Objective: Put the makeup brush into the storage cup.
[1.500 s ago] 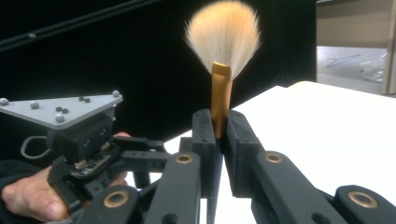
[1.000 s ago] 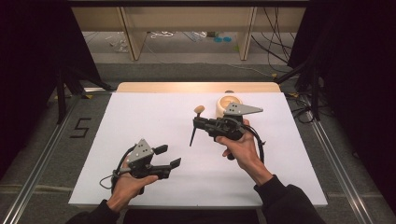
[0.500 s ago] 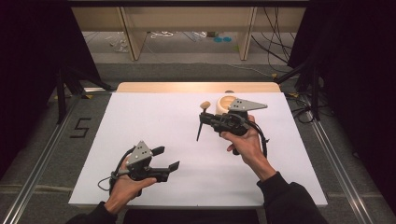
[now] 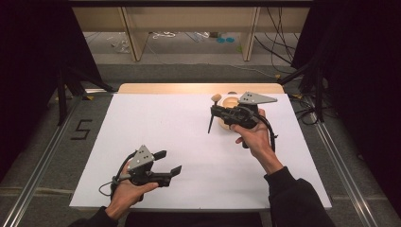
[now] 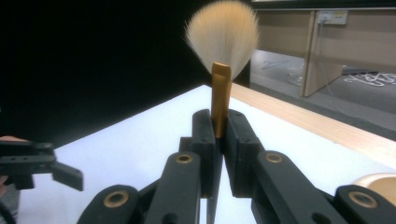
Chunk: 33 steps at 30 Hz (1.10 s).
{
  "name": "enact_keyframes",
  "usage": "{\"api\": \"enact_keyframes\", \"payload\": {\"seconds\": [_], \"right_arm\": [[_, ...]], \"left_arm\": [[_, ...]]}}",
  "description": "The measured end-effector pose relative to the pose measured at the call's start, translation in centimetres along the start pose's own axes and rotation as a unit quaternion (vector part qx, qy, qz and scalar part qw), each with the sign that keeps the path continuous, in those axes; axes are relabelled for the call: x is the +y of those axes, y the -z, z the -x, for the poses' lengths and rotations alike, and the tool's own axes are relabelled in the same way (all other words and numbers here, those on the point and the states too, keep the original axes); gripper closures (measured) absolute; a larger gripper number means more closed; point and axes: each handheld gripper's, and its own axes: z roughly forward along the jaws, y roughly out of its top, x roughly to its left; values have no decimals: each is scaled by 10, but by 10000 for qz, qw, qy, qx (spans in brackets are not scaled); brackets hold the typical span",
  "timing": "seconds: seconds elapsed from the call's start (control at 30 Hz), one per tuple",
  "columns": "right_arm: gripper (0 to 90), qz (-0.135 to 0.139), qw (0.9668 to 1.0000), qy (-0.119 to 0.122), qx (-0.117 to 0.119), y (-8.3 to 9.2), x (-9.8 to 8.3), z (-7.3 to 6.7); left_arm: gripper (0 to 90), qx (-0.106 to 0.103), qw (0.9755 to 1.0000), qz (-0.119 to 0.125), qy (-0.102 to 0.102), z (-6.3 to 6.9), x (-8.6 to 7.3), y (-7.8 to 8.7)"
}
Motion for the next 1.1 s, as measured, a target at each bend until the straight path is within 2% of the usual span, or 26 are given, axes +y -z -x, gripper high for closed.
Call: {"api": "enact_keyframes", "payload": {"seconds": [0.1,0.2,0.33,0.4,0.53,0.57,0.6,0.8,0.97,1.0,1.1], "right_arm": [[835,-46,9999,10,-114,1,2,9],[834,-24,9998,-5,-179,1,3,13],[835,-48,9995,-8,-321,2,7,20],[834,22,9994,19,-342,1,9,24],[834,-12,9989,11,-474,1,11,30],[834,69,9984,72,-549,1,12,33],[834,24,9986,-5,-534,2,13,34],[834,161,9973,33,-723,3,18,46],[834,150,9966,-55,-814,4,20,54],[834,252,9959,20,-870,4,20,57],[834,212,9952,-74,-953,5,20,61]], "left_arm": [[212,-46,10000,-9,15,0,-1,-1],[213,-10,10000,-73,-51,1,-2,-2],[215,-6,10000,-76,-45,0,-2,-4],[215,-3,9999,-101,-59,0,-3,-4],[216,-37,10000,-76,-35,-1,-2,-5],[216,-30,10000,-75,-38,-1,-2,-5],[215,-30,10000,-76,-37,-1,-2,-5],[215,-36,10000,-71,-33,-1,-2,-5],[215,-31,9999,-108,-52,1,-2,-5],[215,-34,9999,-102,-45,0,-2,-5],[216,-27,9999,-93,-32,0,-2,-5]]}}
